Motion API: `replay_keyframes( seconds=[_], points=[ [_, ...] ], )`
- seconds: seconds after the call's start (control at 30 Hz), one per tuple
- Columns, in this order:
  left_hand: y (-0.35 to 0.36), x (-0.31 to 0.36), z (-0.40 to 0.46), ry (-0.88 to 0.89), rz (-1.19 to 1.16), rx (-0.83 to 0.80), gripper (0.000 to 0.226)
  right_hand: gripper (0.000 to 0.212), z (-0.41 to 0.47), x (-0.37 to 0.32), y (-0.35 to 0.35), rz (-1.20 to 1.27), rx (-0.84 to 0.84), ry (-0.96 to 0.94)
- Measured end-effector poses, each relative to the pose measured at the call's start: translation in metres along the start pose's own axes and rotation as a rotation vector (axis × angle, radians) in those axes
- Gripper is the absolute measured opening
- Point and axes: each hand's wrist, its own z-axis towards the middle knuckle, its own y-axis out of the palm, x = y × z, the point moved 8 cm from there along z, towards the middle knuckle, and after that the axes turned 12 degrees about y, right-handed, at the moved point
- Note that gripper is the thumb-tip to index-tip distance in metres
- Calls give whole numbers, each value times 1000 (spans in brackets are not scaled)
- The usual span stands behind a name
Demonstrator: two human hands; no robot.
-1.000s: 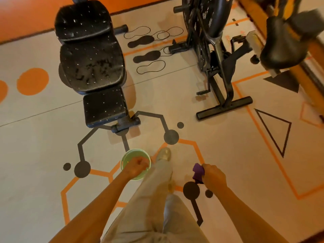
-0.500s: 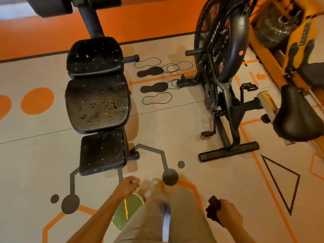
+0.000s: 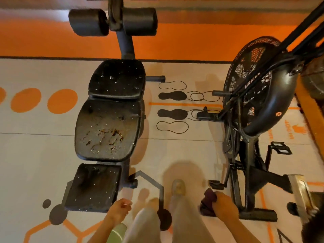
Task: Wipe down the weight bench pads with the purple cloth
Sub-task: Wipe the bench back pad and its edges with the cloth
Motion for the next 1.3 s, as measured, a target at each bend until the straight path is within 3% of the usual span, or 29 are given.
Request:
replay_keyframes(
  seconds=[0.13,0.3,0.47,0.6,0.73,0.8,0.93,1.13,1.3],
  points=[
    [4,10,2,-61,-89,84,23,16,43,-73,-71,-124,57,-193],
    [1,34,33,-105,-174,183,15,24,77,-152,-130,-253,89,-273],
    [-10,102,84,-22,-187,143,28,24,105,-198,-145,-272,39,-243],
    [-49,157,150,48,-169,157,32,6,118,-229,-150,-327,22,-201],
    [-92,228,206,129,-195,131,19,2,131,-271,-159,-363,31,-194],
    [-112,262,234,171,-178,128,17,12,141,-296,-166,-360,53,-194],
    [-142,309,287,193,-161,150,21,18,161,-365,-183,-337,88,-265],
    [-164,368,338,271,-111,151,20,8,193,-488,-207,-303,80,-407],
    [-181,389,389,255,-79,193,23,27,216,-593,-220,-288,98,-573]
  ],
)
